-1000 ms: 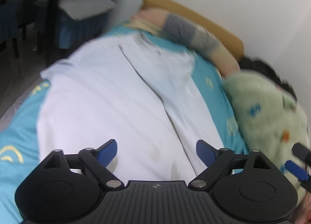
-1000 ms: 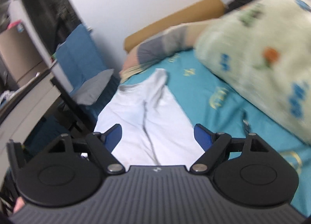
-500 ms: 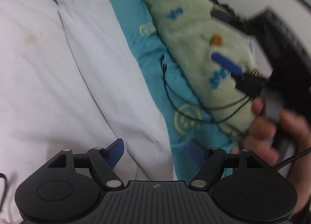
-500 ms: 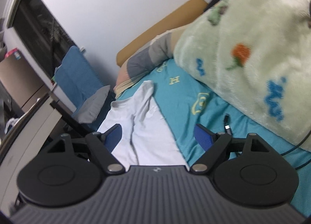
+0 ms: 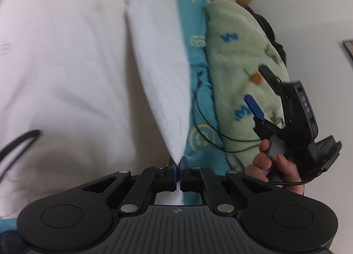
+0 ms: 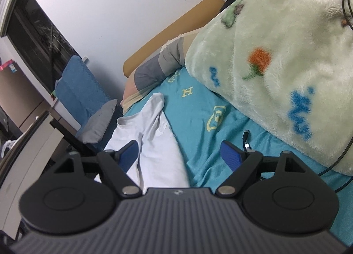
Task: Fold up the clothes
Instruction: 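Grasp the shirt side with the left gripper and fold it toward the center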
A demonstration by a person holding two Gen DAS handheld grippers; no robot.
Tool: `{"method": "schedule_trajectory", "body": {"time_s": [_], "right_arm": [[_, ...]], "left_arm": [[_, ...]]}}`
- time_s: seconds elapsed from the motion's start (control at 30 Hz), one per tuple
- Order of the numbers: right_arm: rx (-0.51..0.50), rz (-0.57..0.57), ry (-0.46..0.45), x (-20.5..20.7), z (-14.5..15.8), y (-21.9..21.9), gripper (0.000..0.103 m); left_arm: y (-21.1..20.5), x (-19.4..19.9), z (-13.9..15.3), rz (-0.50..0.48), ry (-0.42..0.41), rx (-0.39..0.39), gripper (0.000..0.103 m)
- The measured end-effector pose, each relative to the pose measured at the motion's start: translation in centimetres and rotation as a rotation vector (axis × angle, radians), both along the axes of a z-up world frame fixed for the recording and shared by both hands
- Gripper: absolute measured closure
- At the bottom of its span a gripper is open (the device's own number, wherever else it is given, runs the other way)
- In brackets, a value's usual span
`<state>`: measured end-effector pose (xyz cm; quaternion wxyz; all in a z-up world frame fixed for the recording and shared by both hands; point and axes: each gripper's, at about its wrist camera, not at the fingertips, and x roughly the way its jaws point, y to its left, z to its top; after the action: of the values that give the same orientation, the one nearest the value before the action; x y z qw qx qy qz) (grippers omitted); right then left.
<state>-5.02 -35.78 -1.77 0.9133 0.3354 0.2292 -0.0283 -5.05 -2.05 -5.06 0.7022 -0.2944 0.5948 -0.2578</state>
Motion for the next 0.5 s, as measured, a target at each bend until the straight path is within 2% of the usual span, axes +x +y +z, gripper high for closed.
{"method": "schedule_trajectory", "body": {"time_s": [0.2,0.27,0.33,0.4,0.43,0.47,0.5], "right_arm": [[-0.039,0.041,0.012,0.4,0.2,1.2,0.019],[-0.053,0.050,0.016,0.4,0.3,1.6,0.019],[-0.067,0.059,0.021,0.3,0.3,1.9,0.019],[-0.078,0.067,0.027,0.3,0.2,2.3,0.019],[-0.084,0.071,0.026,0.2,0.3,2.4,0.019],[-0.089,0.073,0.024,0.2,0.3,2.5,0.019],[-0.094,0.075,0.021,0.1,0.4,2.6,0.019]], "left_arm": [[1.2,-0.4,-2.8,-0.005,0.035,0.181,0.101],[0.5,-0.3,-3.4,-0.022,0.053,0.184,0.091],[-0.2,-0.2,-3.7,-0.042,0.063,0.182,0.071],[-0.6,-0.4,-3.7,-0.061,0.050,0.196,0.073],[-0.6,-0.7,-3.5,-0.075,0.033,0.214,0.091],[-0.4,-1.3,-3.4,-0.092,0.018,0.239,0.101],[-0.3,-1.9,-3.3,-0.111,0.006,0.267,0.101]]}}
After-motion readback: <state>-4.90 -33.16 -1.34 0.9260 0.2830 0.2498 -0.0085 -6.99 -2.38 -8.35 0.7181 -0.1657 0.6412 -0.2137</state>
